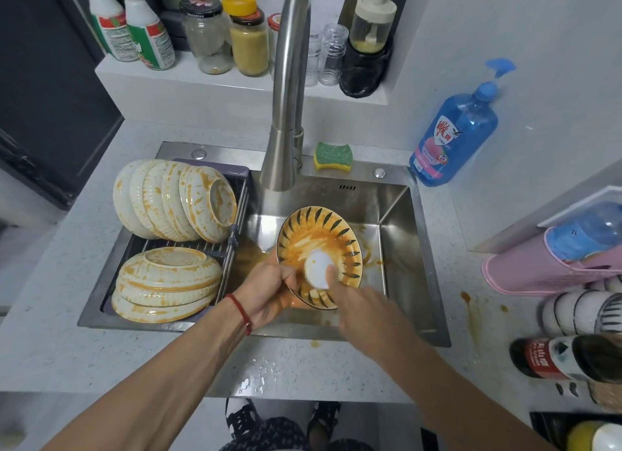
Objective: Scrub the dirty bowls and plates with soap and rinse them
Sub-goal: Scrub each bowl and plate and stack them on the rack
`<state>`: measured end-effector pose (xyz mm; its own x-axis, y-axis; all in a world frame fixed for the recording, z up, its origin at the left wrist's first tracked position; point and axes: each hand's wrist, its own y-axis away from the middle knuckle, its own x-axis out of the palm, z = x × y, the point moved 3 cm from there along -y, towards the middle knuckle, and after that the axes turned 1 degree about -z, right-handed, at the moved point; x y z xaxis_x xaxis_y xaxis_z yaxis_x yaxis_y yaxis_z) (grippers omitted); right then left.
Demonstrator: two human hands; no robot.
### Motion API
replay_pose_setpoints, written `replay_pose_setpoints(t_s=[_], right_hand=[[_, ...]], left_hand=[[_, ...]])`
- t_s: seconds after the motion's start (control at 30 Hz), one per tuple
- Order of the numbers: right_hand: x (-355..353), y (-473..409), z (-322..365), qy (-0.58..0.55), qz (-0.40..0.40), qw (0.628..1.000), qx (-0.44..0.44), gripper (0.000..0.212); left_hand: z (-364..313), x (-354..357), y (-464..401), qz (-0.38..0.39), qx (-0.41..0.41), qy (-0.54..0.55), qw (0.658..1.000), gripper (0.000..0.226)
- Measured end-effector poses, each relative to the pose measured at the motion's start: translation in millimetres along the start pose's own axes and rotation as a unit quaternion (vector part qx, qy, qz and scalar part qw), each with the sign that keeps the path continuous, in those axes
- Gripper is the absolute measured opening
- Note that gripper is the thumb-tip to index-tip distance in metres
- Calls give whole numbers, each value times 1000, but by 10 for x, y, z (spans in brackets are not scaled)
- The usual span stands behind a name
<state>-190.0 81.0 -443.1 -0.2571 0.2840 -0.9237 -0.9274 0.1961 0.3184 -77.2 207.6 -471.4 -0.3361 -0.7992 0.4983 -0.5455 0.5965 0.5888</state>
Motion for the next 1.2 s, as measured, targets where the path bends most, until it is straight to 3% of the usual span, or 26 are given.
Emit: replay_pose_setpoints(t_s=[0.1,0.2,0.33,0.47,0.67,0.8,0.93,1.07,1.2], right_hand=[[-20,-72,-155,19,11,998,61,70],[101,137,117,14,44,999,4,74],[52,5,-179,56,28,997,44,69],[84,166,56,52,61,997,-10,72],[-143,-209,-310,103,-8,991,81,66],[-292,-439,11,39,-23,998,48,71],[-240,-310,276,23,24,999,-25,70],[-117,-6,142,44,85,991,-93,66],[-145,83,-371,103,124,987,-16,73]], left_hand=[[-18,-36,-22,-2,7,2,1000,92],[-19,-76,-44,-12,16,-14,1000,93],[-30,-68,-56,-14,30,-28,999,90],[-35,-94,-75,-29,32,-40,998,90],[44,-11,-10,12,2,-57,998,80],[97,32,-40,43,-44,-54,997,72],[-1,-43,-83,81,-76,17,994,54],[-5,-94,-91,43,-78,53,995,51],[89,-143,-111,-27,-71,-32,997,49]])
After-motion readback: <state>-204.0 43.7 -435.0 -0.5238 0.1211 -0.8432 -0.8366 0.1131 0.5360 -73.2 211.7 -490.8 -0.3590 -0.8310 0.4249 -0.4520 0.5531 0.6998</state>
